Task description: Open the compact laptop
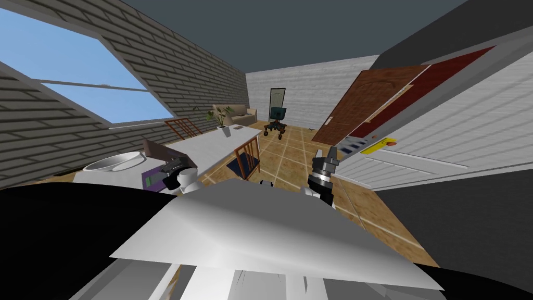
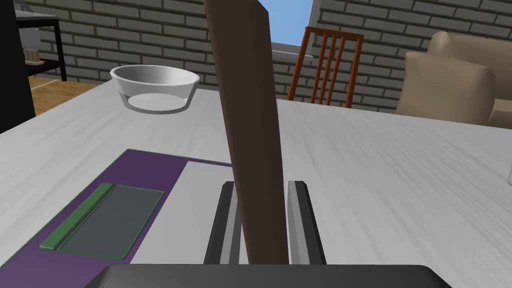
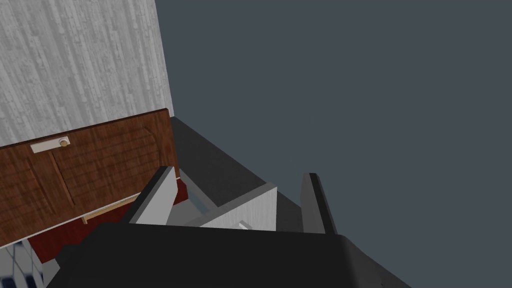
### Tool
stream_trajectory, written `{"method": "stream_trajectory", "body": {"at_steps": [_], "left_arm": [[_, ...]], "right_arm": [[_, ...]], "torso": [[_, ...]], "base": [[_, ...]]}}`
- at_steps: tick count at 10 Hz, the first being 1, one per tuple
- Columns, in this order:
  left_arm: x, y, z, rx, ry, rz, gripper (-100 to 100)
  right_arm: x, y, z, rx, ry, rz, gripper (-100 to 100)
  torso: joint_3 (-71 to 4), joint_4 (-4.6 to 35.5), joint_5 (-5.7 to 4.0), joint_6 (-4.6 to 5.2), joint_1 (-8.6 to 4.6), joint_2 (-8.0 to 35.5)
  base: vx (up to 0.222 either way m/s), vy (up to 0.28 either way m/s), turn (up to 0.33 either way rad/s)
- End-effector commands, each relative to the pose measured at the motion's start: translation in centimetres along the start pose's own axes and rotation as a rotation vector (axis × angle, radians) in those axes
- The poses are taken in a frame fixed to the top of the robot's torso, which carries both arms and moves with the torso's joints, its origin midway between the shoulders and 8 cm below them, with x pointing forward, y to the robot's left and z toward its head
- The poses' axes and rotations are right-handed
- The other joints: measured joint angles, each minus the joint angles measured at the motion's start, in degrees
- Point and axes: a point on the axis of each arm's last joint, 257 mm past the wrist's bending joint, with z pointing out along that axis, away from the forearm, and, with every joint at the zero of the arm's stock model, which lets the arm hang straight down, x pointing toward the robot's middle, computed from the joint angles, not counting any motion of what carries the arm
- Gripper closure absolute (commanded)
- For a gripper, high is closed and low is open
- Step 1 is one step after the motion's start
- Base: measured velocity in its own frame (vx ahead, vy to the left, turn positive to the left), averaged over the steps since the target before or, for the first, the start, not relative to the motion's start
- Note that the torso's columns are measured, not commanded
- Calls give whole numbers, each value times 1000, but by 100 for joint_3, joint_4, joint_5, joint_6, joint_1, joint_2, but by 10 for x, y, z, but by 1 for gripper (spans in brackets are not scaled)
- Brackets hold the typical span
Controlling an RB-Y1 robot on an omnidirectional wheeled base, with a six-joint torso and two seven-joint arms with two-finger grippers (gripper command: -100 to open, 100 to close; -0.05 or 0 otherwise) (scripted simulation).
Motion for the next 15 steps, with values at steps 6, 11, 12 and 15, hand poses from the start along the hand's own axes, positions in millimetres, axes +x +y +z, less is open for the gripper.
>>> {"method": "stream_trajectory", "body": {"at_steps": [6, 11, 12, 15], "left_arm": [[-40, -2, -40, 113, -20, -178, 100], [-39, -29, -47, 156, 7, -248, 100], [-49, -50, -55, 183, 0, -230, 100], [-49, -60, -57, 190, 5, -278, 100]], "right_arm": [[0, 0, 0, 0, 0, 0, 0], [0, 0, 0, 0, 0, 0, 0], [0, 0, 0, 0, 0, 0, 0], [0, 0, 0, 0, 0, 0, 0]], "torso": [[18, 2, 15, 10, -1, 24], [-29, -3, -34, 27, -37, -37], [-22, 3, -37, 35, -39, -26], [-16, 6, -22, 56, -28, -25]], "base": [[-117, 65, -96], [-31, 18, -88], [37, 24, -165], [20, 1, -36]]}}
